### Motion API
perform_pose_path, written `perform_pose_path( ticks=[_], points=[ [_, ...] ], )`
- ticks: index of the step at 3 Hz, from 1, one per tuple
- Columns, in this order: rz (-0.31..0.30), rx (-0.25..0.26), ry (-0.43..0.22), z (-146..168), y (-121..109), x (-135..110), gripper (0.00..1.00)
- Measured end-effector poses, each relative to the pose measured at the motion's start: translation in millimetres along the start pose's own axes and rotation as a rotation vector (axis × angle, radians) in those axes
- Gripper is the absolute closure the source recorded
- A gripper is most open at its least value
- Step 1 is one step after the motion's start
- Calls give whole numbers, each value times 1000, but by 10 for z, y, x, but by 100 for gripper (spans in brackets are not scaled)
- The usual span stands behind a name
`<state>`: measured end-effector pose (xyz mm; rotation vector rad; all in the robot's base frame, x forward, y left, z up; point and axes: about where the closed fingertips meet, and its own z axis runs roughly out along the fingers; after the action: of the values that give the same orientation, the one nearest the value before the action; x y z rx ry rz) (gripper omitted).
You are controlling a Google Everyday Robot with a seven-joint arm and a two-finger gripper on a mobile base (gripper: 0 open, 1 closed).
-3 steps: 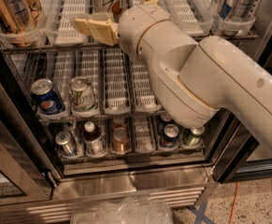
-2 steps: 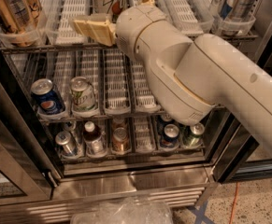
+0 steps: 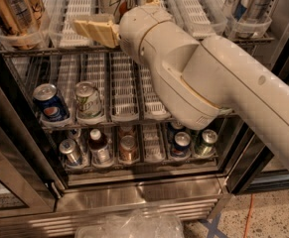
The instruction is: Pick 7up can from top shelf of fridge
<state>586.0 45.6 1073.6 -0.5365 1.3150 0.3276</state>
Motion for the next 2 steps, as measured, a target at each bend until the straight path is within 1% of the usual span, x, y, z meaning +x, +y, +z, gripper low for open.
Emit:
perform_pose_path(
  ticks=[1,2],
  points=[
    [-2,-17,-2,67,65,23,0],
    [-2,-17,-2,67,65,22,19]
  ],
)
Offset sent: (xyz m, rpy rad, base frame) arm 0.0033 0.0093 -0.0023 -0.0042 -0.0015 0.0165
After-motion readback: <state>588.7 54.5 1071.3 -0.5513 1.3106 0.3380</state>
